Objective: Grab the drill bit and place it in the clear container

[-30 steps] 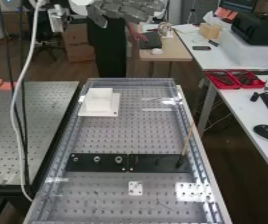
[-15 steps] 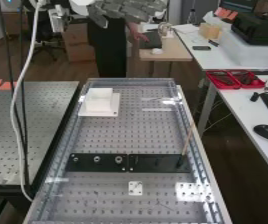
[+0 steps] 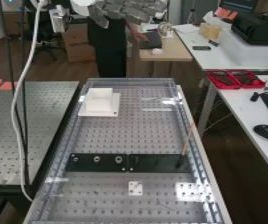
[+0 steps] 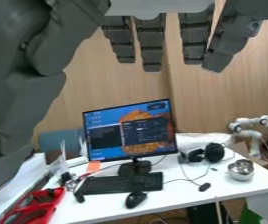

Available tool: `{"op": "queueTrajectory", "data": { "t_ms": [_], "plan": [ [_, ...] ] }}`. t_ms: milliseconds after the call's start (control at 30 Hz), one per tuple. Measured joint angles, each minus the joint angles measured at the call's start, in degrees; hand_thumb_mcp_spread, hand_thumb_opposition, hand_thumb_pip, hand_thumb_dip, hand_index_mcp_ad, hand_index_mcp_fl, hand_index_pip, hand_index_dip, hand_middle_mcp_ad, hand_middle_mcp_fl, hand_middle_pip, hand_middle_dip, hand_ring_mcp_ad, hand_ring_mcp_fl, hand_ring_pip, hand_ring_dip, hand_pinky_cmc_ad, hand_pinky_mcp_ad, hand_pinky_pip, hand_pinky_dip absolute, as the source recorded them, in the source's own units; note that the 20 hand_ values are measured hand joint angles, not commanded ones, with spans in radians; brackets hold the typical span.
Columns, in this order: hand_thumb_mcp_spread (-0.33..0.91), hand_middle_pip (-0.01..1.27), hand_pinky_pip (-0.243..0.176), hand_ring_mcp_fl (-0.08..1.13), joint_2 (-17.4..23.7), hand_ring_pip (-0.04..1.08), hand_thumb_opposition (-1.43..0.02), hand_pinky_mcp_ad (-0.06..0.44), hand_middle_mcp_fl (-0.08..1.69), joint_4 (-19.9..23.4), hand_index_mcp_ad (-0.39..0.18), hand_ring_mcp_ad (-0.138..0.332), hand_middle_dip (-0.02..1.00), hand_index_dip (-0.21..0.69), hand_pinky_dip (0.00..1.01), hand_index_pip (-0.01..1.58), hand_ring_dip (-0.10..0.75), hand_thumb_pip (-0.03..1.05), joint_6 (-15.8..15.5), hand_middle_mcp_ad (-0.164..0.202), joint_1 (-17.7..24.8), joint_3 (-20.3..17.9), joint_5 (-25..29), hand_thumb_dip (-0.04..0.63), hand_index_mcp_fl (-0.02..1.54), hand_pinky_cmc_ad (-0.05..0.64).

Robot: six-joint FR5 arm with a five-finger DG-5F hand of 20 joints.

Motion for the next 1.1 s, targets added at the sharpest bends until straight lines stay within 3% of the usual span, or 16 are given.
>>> {"op": "queueTrajectory", "data": {
  "t_ms": [133, 333, 467, 1100],
  "plan": [
    [0.19, 0.17, -0.075, 0.06, 0.0, 0.10, -0.84, 0.241, 0.07, 0.1, 0.042, 0.279, 0.09, 0.031, 0.21, 0.10, -0.035, 0.28, 0.0, 0.124, -0.2, 0.0, -2.3, 0.051, 0.08, 0.346],
    [0.19, 0.17, -0.075, 0.06, 0.0, 0.10, -0.84, 0.244, 0.07, 0.2, 0.056, 0.279, 0.09, 0.031, 0.21, 0.10, -0.035, 0.28, 0.1, 0.134, -0.1, -0.1, -0.1, 0.051, 0.08, 0.346],
    [0.19, 0.17, -0.075, 0.06, 0.0, 0.10, -0.84, 0.241, 0.07, 0.2, 0.045, 0.278, 0.09, 0.030, 0.21, 0.10, -0.035, 0.28, 0.2, 0.126, -0.3, -0.2, -2.4, 0.052, 0.08, 0.346],
    [0.19, 0.17, -0.075, 0.06, 0.0, 0.10, -0.84, 0.244, 0.07, 0.4, 0.056, 0.279, 0.09, 0.030, 0.21, 0.10, -0.035, 0.28, 0.3, 0.134, -1.0, -0.1, -2.9, 0.052, 0.08, 0.346]
  ]
}}
